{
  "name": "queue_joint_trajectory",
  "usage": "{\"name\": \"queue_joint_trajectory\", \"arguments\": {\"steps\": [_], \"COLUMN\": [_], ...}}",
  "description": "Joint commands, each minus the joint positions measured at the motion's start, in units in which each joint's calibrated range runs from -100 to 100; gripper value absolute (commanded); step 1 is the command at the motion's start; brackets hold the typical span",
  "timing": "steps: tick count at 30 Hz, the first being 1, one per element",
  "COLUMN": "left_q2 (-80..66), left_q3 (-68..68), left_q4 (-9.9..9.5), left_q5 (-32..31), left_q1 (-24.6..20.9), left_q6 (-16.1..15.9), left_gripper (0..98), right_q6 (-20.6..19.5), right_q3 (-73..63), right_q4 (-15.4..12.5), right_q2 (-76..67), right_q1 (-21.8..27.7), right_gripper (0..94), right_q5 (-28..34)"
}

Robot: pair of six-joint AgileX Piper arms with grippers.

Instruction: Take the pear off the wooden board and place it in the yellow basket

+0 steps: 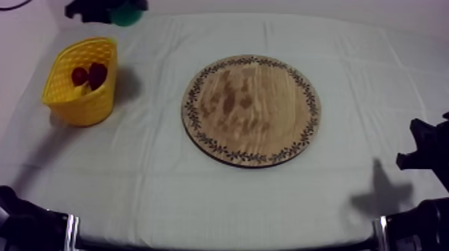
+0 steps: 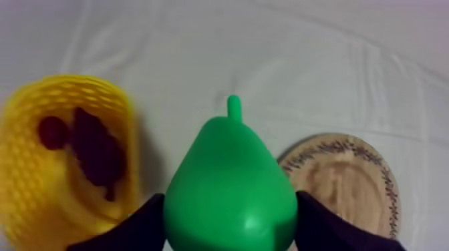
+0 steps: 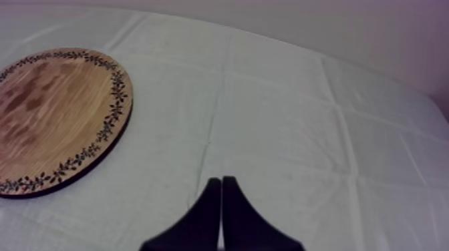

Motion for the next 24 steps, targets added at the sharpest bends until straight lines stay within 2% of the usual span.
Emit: {"name": "queue_joint_trajectory", "arguments": {"steps": [1,9,16,24], "left_q2": [-3.18,-5.42,-5.16,-4.95], "left_q3": [1.66,7.5,14.68,17.05], "left_q4": [-0.59,-1.55,-1.74,-1.78], "left_q5": [0.38,0.25,-2.04,-4.35], "left_q1": [-3.39,-10.22,-13.03,-13.61], "left_q6": [-2.07,-6.74,-7.23,-7.03], "left_gripper": [68.2,70.5,70.3,68.8], "right_q6": [-0.02,-0.02,-0.01,-0.02], "right_q3": [0.0,0.0,0.0,0.0], "right_q4": [0.02,0.02,0.02,0.02], "right_q2": [-0.05,-0.05,-0.05,-0.05], "right_q1": [0.0,0.0,0.0,0.0], "right_gripper": [0.3,0.3,0.3,0.3], "right_q5": [-0.01,-0.01,-0.01,-0.01]}}
